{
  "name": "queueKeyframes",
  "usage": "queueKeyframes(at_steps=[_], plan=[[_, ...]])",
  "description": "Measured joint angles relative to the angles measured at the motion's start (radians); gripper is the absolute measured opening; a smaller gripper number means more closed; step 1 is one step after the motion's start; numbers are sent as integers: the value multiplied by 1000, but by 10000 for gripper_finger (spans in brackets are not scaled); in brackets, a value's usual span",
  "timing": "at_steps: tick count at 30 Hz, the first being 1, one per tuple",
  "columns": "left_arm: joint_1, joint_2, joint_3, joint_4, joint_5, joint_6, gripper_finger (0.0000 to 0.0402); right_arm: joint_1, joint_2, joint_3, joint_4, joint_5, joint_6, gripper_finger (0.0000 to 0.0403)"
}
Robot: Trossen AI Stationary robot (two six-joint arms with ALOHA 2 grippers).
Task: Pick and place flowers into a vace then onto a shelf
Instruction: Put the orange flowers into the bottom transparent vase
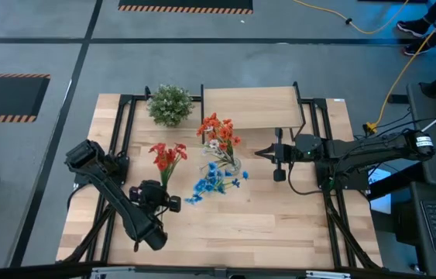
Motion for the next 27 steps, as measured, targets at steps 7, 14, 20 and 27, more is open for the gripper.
queueKeyframes(at_steps=[7, 14, 20, 27], plan=[[-1, -8, 0, -21, -167, 22, 22, 0, 0, 0, 11, 0, -1, 4], [-3, -66, 0, -22, -341, 131, 22, 0, 0, 0, 49, 0, -4, 4], [7, -205, 0, -22, -507, 353, 22, 0, 0, 0, 92, 0, -15, 4], [36, -329, 0, -22, -619, 671, 22, 0, 0, 0, 99, 0, -31, 4]])
